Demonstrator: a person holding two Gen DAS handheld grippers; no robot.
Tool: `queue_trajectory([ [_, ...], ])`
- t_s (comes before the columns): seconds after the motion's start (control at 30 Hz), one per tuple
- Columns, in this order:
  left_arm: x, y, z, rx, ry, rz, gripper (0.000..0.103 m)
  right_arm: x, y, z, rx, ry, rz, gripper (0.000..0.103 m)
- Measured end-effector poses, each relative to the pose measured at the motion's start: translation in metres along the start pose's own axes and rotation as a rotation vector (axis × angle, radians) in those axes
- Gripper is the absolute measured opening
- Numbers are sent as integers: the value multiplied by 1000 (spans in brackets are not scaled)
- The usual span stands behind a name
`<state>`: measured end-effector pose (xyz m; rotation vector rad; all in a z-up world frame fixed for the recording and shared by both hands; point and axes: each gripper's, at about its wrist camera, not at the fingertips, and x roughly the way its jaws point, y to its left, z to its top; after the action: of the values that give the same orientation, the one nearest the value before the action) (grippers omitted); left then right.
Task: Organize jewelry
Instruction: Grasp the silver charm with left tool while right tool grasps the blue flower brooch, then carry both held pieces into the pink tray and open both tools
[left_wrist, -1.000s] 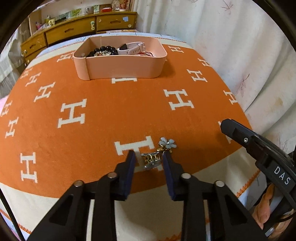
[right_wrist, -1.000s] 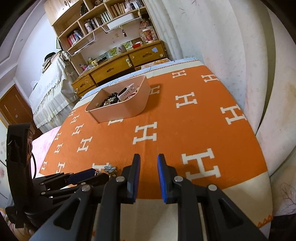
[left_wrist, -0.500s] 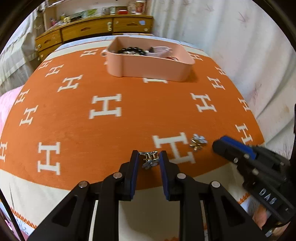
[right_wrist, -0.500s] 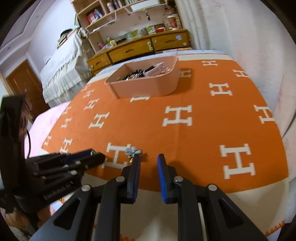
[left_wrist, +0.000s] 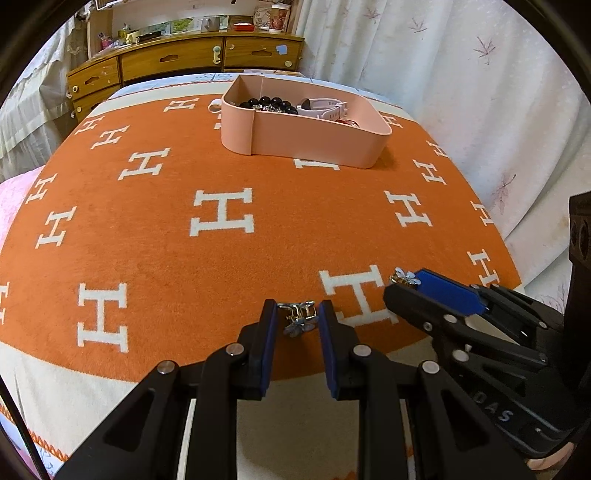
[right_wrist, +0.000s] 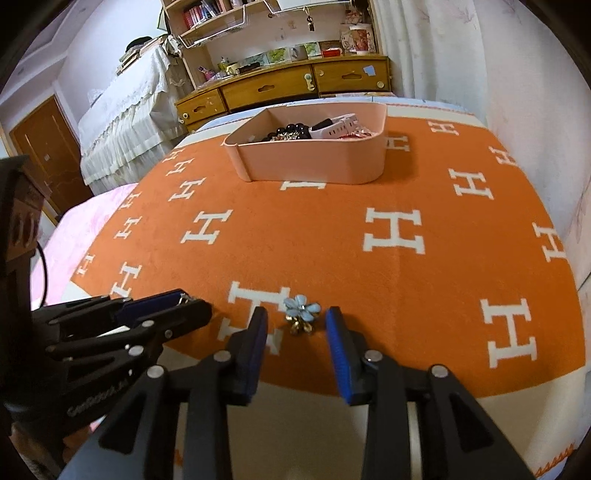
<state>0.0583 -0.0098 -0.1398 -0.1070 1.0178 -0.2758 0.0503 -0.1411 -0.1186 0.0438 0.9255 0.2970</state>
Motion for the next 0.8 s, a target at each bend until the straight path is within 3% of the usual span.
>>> queue_trajectory([
  [0.23,-1,5,0,-8,-9,-22,21,6,16,1,-91,-23,-100,33],
  [0.33,-1,6,1,-11,-11,-26,21,6,24,-4,-147,-39,-151,26],
  [0.37,-1,6,1,-12,-11,-28,21,6,25,-5,-155,-43,-152,22],
  [0.8,-6,6,4,-15,-41,-30,21,2,22,-1,-126,-47,-115,20],
])
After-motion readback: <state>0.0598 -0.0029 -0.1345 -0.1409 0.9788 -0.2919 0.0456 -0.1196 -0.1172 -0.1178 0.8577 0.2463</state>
